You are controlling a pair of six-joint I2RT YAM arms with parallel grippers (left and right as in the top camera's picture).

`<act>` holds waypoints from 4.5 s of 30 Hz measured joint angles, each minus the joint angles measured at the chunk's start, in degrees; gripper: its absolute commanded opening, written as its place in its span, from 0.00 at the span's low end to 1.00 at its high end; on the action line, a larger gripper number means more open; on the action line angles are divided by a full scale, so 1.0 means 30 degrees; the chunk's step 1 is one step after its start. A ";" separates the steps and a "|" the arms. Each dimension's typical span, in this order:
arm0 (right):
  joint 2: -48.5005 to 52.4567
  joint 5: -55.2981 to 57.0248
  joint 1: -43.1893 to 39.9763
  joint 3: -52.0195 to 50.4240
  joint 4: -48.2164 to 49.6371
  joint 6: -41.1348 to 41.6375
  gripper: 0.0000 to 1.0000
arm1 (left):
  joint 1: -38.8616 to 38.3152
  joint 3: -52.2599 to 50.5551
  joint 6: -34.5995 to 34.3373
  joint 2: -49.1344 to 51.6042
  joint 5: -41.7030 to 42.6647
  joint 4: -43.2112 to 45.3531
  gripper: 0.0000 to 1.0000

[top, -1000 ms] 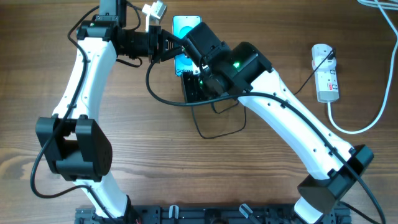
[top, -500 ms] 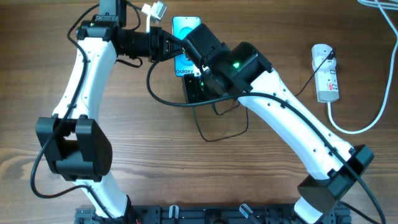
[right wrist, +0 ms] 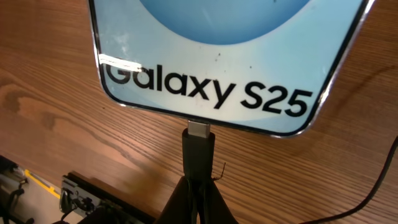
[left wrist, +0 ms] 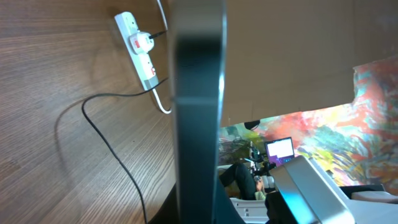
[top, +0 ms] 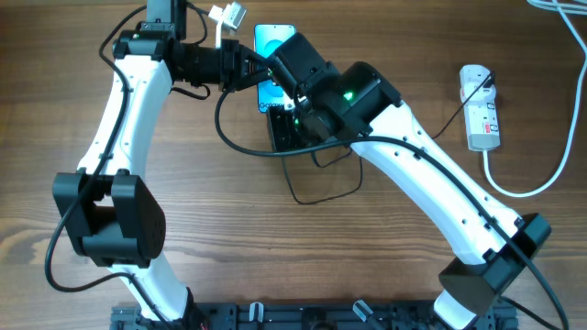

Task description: Plug charger to phone and switch on socket

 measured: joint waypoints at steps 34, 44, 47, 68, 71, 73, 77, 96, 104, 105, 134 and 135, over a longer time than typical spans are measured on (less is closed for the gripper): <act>0.0000 0.0022 0.0000 0.0000 0.0124 -0.0044 0.04 | 0.0000 0.0000 0.0007 0.0000 0.0146 -0.0007 0.04; 0.0000 0.0233 0.0000 0.0000 0.0131 -0.0015 0.04 | 0.0000 0.0000 0.0007 0.0000 0.0109 -0.0015 0.04; 0.0000 0.0248 0.0000 0.0000 0.0153 0.0036 0.04 | 0.0000 0.0000 0.0007 0.0000 0.0109 -0.0015 0.04; 0.0007 0.0444 0.0073 -0.0058 0.1056 0.0168 0.04 | 0.0204 0.0007 0.0015 0.0000 0.0095 -0.0138 0.04; 0.0007 0.0444 0.0073 -0.0138 0.1253 0.0168 0.04 | 0.0270 0.0007 0.0022 0.0000 0.0029 -0.0131 0.04; 0.0007 0.0437 0.0058 -0.0270 0.1508 0.0168 0.04 | 0.0328 0.0007 0.0080 0.0000 -0.0051 -0.0138 0.04; 0.0007 0.0350 -0.0007 -0.0328 0.1734 0.0124 0.12 | 0.0423 0.0066 0.0087 0.0000 -0.0117 -0.0182 0.04; 0.0007 0.0583 -0.1035 -0.0284 0.0976 -0.0481 1.00 | 0.0474 0.0073 0.0313 0.0000 -0.1647 -0.1341 0.04; 0.0000 0.0583 -0.1231 -0.0284 -0.0393 -0.0517 1.00 | 0.0182 -0.0051 0.0291 0.0000 -0.6506 -0.3366 0.04; 0.0000 0.0583 -0.1311 -0.0284 -0.0393 -0.0466 1.00 | 0.0007 -0.0189 0.0284 0.0000 -0.7147 -0.3395 0.04; 0.0000 0.0590 -0.1530 -0.0284 -0.0750 0.0044 1.00 | -0.1625 -0.4437 -0.1042 0.3898 -1.0309 0.0809 0.04; 0.0000 0.0590 -0.1530 -0.0284 -0.0750 0.0044 1.00 | -0.1625 -0.4452 -0.1078 0.3985 -1.0346 0.0823 0.04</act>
